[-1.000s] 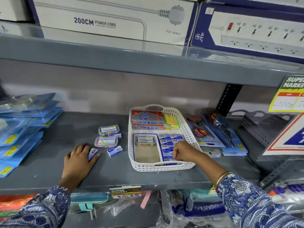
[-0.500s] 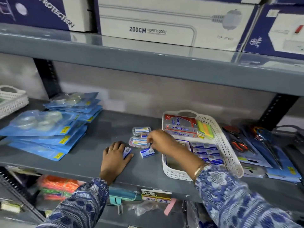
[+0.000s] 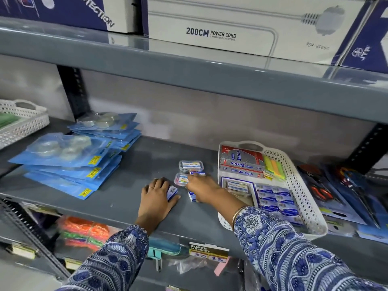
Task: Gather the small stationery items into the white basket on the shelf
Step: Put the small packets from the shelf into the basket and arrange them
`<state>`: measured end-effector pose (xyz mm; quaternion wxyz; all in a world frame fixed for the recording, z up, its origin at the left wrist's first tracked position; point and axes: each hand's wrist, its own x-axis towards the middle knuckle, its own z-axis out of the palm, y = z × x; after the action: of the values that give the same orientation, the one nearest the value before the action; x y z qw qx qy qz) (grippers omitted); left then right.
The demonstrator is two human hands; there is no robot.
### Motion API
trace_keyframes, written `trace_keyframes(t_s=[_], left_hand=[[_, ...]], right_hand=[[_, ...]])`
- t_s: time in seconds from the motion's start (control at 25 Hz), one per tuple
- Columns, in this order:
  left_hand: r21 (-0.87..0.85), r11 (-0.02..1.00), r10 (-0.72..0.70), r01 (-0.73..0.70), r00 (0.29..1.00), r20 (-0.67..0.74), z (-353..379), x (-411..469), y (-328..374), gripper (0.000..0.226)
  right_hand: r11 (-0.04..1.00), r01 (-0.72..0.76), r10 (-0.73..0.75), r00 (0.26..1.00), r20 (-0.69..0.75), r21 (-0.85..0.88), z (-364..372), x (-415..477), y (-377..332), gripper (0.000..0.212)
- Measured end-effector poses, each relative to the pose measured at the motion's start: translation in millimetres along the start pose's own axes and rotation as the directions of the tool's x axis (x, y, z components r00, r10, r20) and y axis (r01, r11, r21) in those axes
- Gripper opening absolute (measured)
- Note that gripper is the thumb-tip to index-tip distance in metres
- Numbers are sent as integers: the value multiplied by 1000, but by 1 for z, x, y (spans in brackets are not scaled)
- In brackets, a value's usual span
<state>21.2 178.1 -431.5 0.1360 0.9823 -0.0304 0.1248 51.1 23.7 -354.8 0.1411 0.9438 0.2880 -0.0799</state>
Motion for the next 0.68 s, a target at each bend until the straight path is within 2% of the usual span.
trace_keyframes(t_s=[0.24,0.52,0.6,0.68], left_hand=[[-12,1000,1,-1,1000,-7,3,1,-3,57],[-41,999,-6,7,1000,9,5,3,-4,48],[-47,999,-2,2,1000,6,6,3,-4,46],[-64,998,3,-3,1000,-10,5,2,-4,42]], right_hand=[[998,-20,23,998,-52,63,-6,-9,-4,36],[935,-64,154,959,-237,349,-52,-59,42,24],[924,-136,228,947,-228,358,-52,-87,75,28],[905,-226,297,942,-156,361,-40,-117,109,29]])
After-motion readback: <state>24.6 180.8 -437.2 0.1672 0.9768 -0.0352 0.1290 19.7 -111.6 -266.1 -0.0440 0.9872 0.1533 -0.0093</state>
